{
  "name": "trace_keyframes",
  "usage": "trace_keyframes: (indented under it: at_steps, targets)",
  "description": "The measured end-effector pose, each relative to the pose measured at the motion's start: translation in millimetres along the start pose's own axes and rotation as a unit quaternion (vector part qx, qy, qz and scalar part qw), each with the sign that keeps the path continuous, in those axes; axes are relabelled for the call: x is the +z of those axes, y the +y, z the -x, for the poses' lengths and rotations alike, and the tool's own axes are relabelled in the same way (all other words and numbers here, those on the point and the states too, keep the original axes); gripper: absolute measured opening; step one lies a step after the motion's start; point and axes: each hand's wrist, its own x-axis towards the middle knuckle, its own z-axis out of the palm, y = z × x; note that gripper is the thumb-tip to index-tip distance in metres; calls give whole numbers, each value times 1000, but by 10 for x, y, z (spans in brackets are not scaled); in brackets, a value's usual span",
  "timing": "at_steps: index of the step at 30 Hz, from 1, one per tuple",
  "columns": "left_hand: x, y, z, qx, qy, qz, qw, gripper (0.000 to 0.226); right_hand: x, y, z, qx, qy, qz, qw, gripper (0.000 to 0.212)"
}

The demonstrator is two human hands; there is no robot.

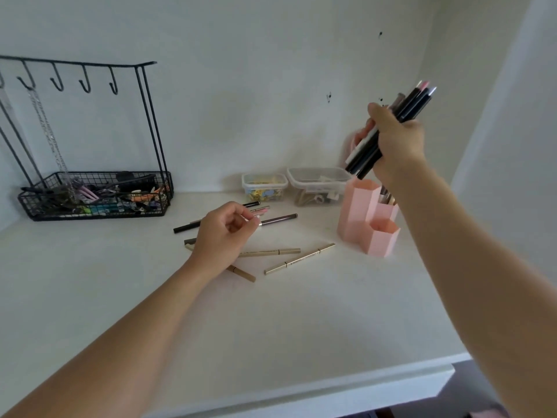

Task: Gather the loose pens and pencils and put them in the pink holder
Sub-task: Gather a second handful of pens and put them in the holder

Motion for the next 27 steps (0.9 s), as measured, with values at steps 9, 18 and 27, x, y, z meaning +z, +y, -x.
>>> trace_keyframes:
  at_steps: [9,18,27]
  targets:
    - [0,16,7,-4,-2,-2,1000,6,-135,194,-216,50,-7,127,991,16]
    - [-7,7,10,0,-9,-4,1000,6,-122,113,-255,20,7,194,981,16]
    - [-14,-2,1,4,-5,-10,1000,6,-133,424,-154,18,-56,420,906,12]
